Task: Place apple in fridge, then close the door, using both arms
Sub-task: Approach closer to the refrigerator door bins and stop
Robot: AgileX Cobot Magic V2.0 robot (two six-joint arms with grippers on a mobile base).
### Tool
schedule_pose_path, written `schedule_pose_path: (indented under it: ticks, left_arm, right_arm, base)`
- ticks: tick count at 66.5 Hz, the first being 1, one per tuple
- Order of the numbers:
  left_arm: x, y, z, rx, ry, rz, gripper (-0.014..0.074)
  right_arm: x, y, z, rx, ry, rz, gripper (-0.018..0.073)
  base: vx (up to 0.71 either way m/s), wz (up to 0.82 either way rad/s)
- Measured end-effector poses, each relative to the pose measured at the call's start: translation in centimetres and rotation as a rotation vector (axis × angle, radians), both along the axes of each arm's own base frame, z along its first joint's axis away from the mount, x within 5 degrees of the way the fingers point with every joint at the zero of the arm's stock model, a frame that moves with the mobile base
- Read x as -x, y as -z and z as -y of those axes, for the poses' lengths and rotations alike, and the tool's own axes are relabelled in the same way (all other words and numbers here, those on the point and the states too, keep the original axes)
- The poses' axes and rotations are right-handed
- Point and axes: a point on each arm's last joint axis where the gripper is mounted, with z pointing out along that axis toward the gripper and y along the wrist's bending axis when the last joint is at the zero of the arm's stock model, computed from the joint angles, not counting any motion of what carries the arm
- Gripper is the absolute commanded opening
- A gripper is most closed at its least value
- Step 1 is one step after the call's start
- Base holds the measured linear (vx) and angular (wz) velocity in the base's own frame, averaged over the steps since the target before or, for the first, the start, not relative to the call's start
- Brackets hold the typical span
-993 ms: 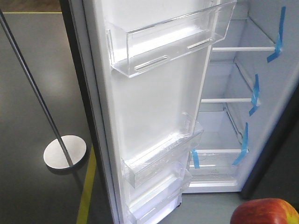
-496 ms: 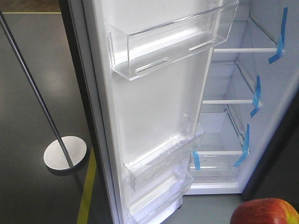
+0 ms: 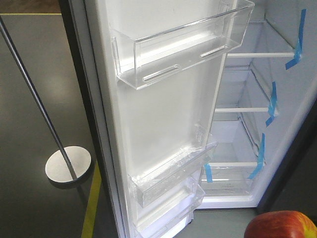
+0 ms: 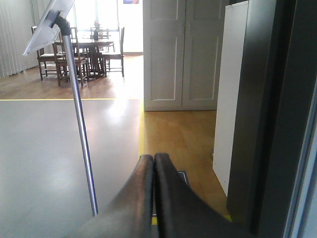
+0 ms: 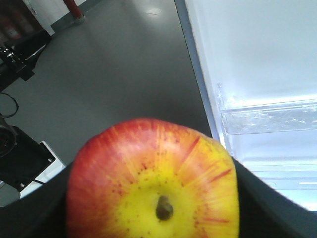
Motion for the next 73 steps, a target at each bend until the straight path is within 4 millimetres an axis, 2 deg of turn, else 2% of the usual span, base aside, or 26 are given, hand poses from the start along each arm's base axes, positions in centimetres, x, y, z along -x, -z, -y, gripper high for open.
schedule_pose_path:
  ticks: [73]
  left_arm:
    - [0.00,0.00,0.00,0.000,0.000,0.000,-0.0006]
  right_arm:
    - [0.00,0.00,0.00,0.000,0.000,0.000,0.0331]
  base:
    - [0.01,0.00]
